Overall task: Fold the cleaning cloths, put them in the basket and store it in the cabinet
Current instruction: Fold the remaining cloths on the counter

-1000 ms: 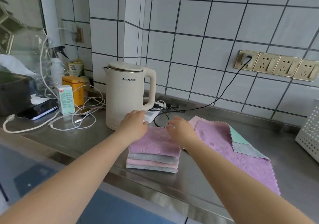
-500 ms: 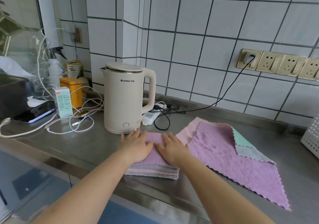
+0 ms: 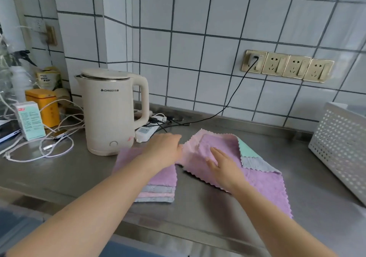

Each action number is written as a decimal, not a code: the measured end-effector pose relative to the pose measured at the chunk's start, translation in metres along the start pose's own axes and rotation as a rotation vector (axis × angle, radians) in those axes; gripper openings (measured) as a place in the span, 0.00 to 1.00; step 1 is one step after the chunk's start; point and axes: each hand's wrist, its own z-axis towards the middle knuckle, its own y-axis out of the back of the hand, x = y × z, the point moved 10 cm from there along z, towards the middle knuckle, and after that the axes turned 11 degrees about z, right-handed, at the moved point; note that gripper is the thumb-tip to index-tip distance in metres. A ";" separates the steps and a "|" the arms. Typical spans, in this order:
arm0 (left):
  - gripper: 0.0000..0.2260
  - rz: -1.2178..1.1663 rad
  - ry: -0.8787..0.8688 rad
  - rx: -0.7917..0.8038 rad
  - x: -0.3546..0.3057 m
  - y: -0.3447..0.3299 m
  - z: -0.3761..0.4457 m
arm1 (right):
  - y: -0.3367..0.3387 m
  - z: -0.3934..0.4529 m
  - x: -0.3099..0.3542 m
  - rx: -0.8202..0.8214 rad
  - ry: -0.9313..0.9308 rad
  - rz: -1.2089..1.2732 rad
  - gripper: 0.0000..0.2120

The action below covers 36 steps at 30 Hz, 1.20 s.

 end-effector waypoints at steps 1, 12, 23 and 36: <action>0.15 -0.103 -0.029 0.024 -0.019 -0.005 0.010 | 0.014 -0.001 -0.020 -0.011 -0.047 -0.052 0.24; 0.26 -0.477 -0.128 0.335 -0.163 -0.097 0.086 | 0.067 -0.001 -0.105 -0.020 -0.029 -0.340 0.15; 0.21 -0.698 -0.140 0.338 -0.220 -0.126 0.152 | 0.092 0.018 -0.135 -0.097 0.036 -0.274 0.14; 0.24 -0.863 -0.166 0.454 -0.250 -0.125 0.159 | 0.148 0.051 -0.206 -0.338 -0.273 -0.130 0.23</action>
